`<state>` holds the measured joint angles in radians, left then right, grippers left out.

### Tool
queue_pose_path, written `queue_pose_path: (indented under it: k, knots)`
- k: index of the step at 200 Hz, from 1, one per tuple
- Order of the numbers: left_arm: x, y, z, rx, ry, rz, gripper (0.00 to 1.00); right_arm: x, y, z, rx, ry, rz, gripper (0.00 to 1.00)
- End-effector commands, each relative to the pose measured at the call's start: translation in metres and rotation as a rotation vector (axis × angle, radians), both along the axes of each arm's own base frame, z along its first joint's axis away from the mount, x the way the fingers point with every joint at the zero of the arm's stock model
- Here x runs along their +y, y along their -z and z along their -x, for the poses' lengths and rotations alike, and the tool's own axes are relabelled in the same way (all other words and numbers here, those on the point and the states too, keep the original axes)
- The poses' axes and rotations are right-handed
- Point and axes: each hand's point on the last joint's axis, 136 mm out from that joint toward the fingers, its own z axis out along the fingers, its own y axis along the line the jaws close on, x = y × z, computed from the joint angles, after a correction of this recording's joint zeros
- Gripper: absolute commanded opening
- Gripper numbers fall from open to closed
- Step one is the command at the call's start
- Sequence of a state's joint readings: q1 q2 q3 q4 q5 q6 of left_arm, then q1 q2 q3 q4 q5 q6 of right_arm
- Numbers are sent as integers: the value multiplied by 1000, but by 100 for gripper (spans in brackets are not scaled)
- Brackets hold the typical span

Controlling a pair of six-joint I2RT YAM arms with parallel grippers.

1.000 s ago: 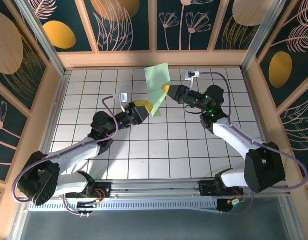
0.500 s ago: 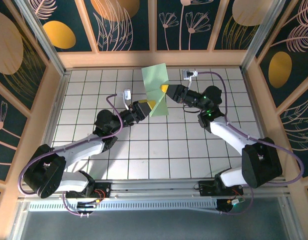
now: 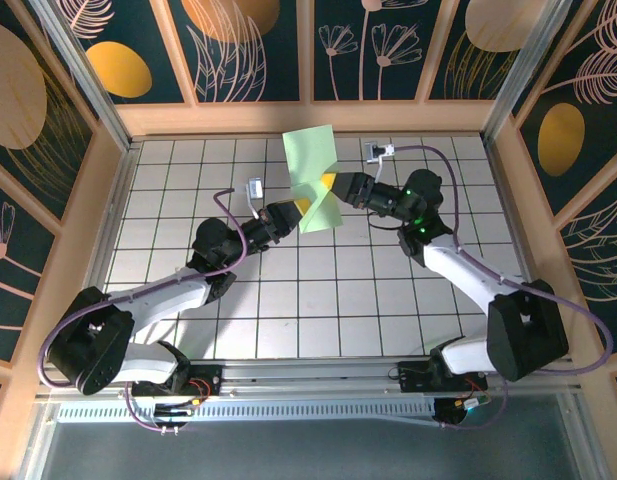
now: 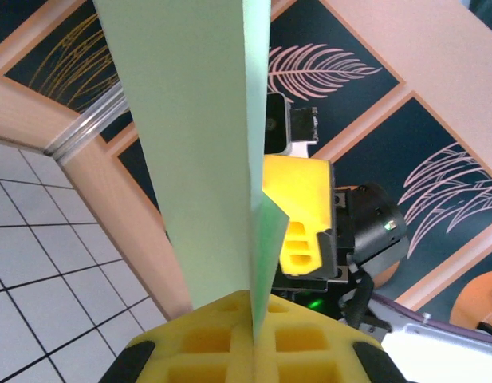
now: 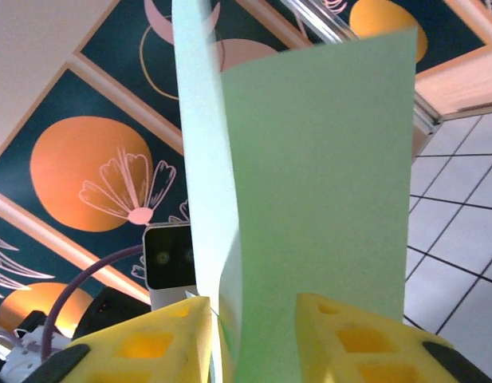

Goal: Fold a paper plane with a square sheet of paper (fold left side to right side)
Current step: Turn over the paper at the center of the table.

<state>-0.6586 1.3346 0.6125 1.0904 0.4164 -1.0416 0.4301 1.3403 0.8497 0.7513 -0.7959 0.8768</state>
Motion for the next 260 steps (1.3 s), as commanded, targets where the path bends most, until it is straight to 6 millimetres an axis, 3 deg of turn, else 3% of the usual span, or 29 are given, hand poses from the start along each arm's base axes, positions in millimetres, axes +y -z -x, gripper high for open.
queue_pose_path:
  k: [1,38,73,114,118,131,157,189,220,260]
  knots:
    - [5,-9,3,-47,-35,-36,0,-15,2,-6,-53,118,95,43]
    - [8,27,-10,-5,-116,-331,0,-54,28,-29,-60,407,338,59]
    - [27,80,-23,84,-202,-689,0,-113,69,-46,12,711,610,73]
    - [48,125,-23,176,-291,-1035,0,-178,113,-53,106,968,846,90]
    - [47,118,-26,168,-308,-1049,0,-183,116,-54,113,984,859,92]
    - [53,128,-26,198,-346,-1160,0,-196,125,-54,140,1021,894,94]
    - [69,142,-24,250,-478,-1417,0,-209,137,-53,169,1056,912,97]
    - [95,155,-16,323,-673,-1719,0,-218,135,-52,175,1088,871,99]
    - [88,187,-5,345,-710,-1904,0,-221,135,-52,183,1085,848,99]
    - [72,226,5,410,-686,-1943,0,-223,137,-50,182,1084,829,99]
